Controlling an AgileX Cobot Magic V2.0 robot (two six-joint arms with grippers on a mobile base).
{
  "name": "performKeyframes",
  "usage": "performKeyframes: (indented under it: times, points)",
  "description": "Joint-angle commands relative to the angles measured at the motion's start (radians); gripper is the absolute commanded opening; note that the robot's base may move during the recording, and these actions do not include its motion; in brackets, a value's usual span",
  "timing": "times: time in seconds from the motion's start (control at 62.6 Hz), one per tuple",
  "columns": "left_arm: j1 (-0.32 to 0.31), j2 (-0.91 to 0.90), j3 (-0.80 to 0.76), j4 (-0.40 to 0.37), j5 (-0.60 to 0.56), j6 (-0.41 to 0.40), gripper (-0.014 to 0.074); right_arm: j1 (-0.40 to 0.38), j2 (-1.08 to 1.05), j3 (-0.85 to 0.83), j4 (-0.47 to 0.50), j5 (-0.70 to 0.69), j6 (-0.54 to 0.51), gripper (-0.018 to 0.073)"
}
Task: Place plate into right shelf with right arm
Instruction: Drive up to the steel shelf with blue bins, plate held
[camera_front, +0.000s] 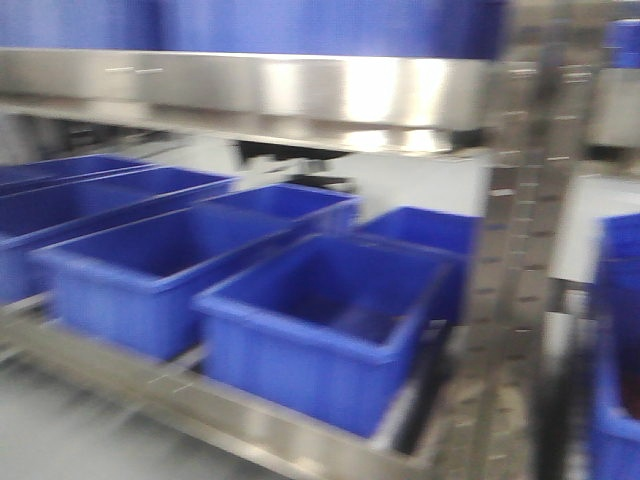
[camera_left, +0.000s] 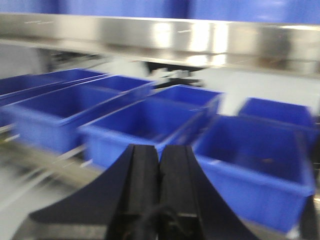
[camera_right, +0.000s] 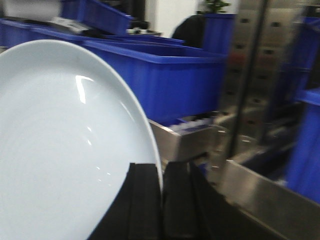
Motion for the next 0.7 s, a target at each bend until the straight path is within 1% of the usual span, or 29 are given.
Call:
performKeyframes:
  times: [0.0, 0.463, 0.687]
  points:
    - [-0.007, -0.010, 0.008, -0.002, -0.076, -0.002, -0.0047, -0.006, 0.014, -0.027, -0.020, -0.090, -0.002, 0.0055]
    - [-0.007, -0.010, 0.008, -0.002, -0.076, -0.002, -0.0047, -0.006, 0.014, -0.027, -0.020, -0.091, -0.002, 0.0055]
    - [0.020, -0.010, 0.008, -0.002, -0.076, -0.002, -0.0047, -0.006, 0.014, -0.027, -0.020, -0.091, -0.002, 0.0055]
